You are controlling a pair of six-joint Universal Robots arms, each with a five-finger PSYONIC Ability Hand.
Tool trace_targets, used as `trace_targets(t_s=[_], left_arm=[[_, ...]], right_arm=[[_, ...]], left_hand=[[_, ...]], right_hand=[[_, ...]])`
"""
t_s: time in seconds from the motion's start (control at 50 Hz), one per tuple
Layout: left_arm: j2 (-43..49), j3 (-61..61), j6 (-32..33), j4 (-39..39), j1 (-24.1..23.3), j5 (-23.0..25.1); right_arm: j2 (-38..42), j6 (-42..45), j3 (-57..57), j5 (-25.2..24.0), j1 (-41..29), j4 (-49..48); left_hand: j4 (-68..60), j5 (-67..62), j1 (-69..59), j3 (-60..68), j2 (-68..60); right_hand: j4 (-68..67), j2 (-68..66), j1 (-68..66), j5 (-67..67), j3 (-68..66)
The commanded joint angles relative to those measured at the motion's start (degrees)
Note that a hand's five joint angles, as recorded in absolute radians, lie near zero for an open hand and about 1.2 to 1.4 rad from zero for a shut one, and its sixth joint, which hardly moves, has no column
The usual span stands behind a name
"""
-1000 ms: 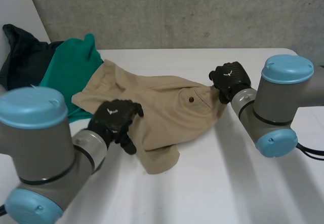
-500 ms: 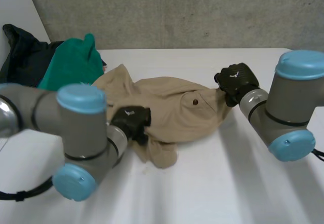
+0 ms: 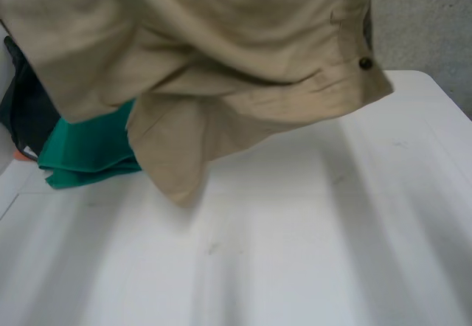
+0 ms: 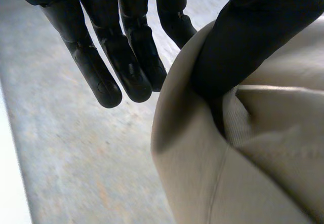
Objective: Fold the laundry.
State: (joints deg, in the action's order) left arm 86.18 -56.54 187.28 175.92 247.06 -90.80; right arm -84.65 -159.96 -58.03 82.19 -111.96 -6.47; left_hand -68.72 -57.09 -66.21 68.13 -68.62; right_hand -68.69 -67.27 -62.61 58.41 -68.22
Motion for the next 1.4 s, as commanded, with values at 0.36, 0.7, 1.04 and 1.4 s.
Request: trace_targets(t_s=[0.36,0.7,1.04,1.4], left_arm=[[48.27,14.26,-5.08,15.23,4.92,9.23],[36.9,4.2,-3.17,10.85,5.72,4.4],[13.4,-40.75,6.96,0.39,-5.62,11.97],[32.37,-33.83,6.61,1.08,-5.54,5.99]], right_arm=[[35.23,-1.15,4.58,10.18,-4.76,-13.91],[36.17,6.77,8.05,11.18,-4.24,-4.01],[19.08,15.64,-19.92,-9.85,1.12,24.3],[32.87,19.6,-19.94,-10.92,3.32,10.53]], left_hand=[[-11.28,-12.91,-13.79,11.87,-11.38],[58.72,57.09,56.21,-58.13,58.62],[25.38,23.75,22.87,-24.79,25.28],[26.2,24.57,23.69,-25.61,26.1]], right_hand=[[-11.31,-12.73,-17.39,11.59,-11.78],[58.69,57.27,52.61,-58.41,58.22],[20.86,19.43,14.77,-20.58,20.39],[24.35,22.92,18.26,-24.07,23.87]])
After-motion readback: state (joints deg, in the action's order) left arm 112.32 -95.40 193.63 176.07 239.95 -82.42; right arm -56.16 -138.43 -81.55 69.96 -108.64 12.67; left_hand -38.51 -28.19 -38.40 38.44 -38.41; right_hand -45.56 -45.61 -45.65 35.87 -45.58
